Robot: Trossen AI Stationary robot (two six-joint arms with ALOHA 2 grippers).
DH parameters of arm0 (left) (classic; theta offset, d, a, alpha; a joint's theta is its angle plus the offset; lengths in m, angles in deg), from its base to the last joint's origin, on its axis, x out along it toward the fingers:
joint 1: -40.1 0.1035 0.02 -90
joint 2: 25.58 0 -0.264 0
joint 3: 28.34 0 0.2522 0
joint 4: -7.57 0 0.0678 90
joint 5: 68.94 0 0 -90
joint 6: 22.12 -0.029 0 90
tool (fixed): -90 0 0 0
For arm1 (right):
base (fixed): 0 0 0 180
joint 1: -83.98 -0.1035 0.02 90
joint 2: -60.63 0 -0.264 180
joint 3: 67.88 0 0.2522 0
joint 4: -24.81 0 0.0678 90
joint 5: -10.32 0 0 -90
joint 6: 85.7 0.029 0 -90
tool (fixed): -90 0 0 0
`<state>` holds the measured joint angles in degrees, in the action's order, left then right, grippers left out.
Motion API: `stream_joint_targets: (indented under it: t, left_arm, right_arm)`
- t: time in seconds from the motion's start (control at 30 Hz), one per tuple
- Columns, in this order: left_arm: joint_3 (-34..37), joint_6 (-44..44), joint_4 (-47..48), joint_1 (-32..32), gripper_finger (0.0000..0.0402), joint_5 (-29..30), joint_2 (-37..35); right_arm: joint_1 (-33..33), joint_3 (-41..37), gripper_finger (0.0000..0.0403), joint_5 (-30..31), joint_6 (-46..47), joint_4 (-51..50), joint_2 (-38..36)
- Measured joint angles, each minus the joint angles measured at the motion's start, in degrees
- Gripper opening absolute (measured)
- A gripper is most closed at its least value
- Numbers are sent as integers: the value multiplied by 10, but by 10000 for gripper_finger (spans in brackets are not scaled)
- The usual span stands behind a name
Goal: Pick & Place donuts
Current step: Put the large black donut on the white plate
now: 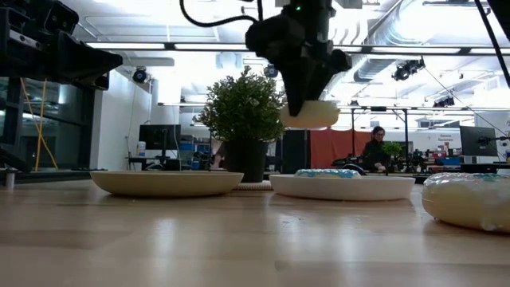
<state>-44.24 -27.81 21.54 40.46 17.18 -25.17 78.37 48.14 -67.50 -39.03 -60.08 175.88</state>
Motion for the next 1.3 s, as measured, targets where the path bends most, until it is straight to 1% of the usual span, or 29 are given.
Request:
stream_joint_targets:
  t: [0.23, 0.37, 0.53, 0.63, 0.9, 1.13, 1.3]
  left_arm:
    - [0, 0, 0, 0, 1, 0, 0]
    - [0, 0, 0, 0, 1, 0, 0]
    - [0, 0, 0, 0, 1, 0, 0]
    - [0, 0, 0, 0, 1, 0, 0]
    - [0, 0, 0, 0, 1, 0, 0]
    - [0, 0, 0, 0, 1, 0, 0]
    - [0, 0, 0, 0, 1, 0, 0]
  right_arm:
    - [6, 0, 108, 37, 32, 7, 3]
    - [8, -2, 108, 39, 59, 6, 3]
    - [9, -57, 108, 27, 87, 59, 4]
    - [9, -88, 108, 24, 89, 107, 4]
    - [16, -117, 108, 38, 87, 136, 3]
    - [29, -153, 108, 19, 72, 185, 3]
    - [40, -165, 108, 14, 57, 200, 3]
